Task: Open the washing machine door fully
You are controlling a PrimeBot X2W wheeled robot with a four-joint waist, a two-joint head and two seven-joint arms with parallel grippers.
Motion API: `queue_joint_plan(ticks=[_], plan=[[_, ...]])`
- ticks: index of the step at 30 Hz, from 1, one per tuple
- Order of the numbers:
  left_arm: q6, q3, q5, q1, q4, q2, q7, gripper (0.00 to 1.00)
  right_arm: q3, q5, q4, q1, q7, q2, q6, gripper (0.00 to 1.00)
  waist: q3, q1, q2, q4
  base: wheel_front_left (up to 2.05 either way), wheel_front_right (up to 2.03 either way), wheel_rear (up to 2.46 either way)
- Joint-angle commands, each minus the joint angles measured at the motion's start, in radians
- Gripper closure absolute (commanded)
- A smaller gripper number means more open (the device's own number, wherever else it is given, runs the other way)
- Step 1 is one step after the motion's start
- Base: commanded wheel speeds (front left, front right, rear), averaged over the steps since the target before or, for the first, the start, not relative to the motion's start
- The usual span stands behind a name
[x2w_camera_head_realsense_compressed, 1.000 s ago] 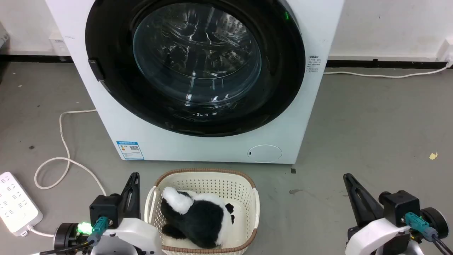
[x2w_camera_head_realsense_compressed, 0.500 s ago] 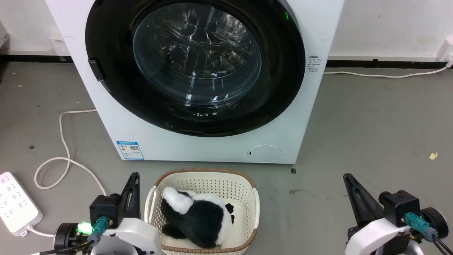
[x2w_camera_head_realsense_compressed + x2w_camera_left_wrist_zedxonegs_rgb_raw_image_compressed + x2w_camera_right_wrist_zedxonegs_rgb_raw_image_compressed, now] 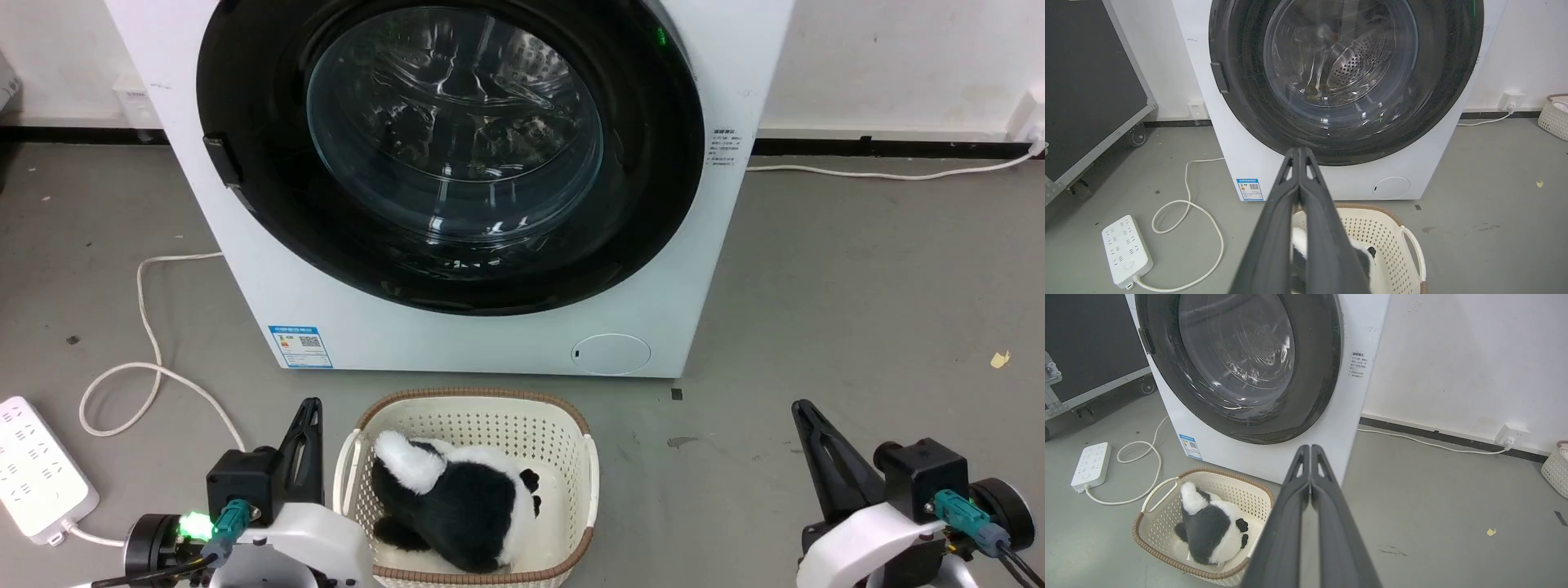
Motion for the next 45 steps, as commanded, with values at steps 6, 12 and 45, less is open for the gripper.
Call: queue_joint_plan(ticks=[6,12,45], plan=[[-0.004,-0.001,0.009,0.015,-0.004,0.001,0.0,1.0,-0.001,-0.008,-0.004,0.008,0.0,0.005,-0.001,1.0,0.0,0.0,0.0,0.0,0.0,0.0,0.0],[-0.004,-0.001,0.009,0.015,-0.004,0.001,0.0,1.0,-0.001,-0.008,-0.004,0.008,0.0,0.005,-0.001,1.0,0.0,0.0,0.0,0.0,0.0,0.0,0.0],[0.03,-0.032,-0.027,-0.03,-0.007,0.0,-0.062,0.0,-0.005,0.113,-0.01,-0.089,-0.062,-0.06,0.0,0.0,0.084,0.0,0.0,0.005,0.0,0.0,0.0]])
